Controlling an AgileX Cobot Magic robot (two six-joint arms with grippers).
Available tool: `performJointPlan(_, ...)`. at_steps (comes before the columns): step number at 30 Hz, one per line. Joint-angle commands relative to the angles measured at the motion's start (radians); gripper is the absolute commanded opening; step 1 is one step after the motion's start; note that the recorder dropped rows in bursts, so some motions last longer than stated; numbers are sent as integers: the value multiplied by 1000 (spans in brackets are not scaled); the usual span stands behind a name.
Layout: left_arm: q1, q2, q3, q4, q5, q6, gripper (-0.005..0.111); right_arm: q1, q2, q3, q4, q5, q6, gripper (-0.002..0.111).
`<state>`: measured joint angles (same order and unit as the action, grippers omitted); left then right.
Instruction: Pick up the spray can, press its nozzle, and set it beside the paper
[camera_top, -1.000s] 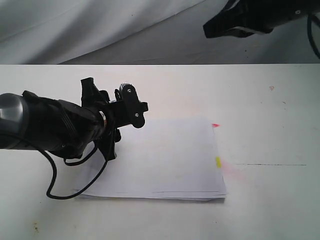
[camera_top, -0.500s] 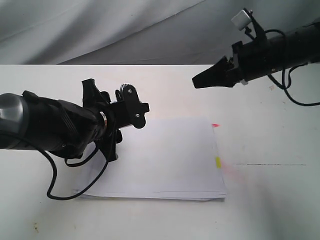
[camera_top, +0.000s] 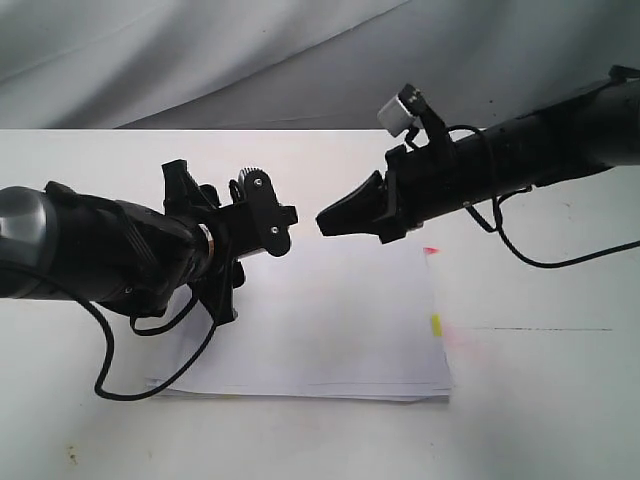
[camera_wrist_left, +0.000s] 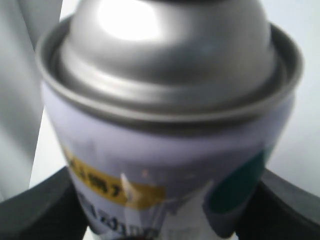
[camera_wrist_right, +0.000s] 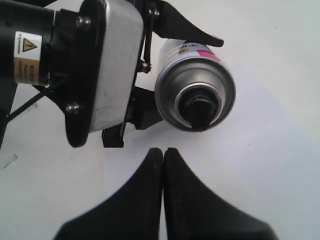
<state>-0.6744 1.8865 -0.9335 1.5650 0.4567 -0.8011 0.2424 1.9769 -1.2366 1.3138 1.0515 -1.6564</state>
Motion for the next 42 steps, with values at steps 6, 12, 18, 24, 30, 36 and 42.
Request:
performJointPlan(6,-5,-8,-3,-2,9,-9,0,52,3,3,93,-127,-56,0)
performJointPlan(12,-5,-8,-3,-16,9,-9,0,60,5,1,126,-160,-79,0)
performJointPlan(18,-5,-8,-3,-20,-17,-9,0,60,7,-66,63,-137,-43,0)
performJointPlan(24,-5,-8,-1,-25,-17,-9,0,58,15,-103,-64,-98,43,0)
performJointPlan(30,-5,-8,-1,-25,-17,-9,0,58,57,-103,-65,-108,26,0)
performJointPlan(36,-5,-8,-1,-25,-17,-9,0,58,63,-103,-53,-105,-3,0)
performJointPlan(42,-5,-8,-1,-25,-17,-9,0,58,63,-103,-6,-132,-34,0)
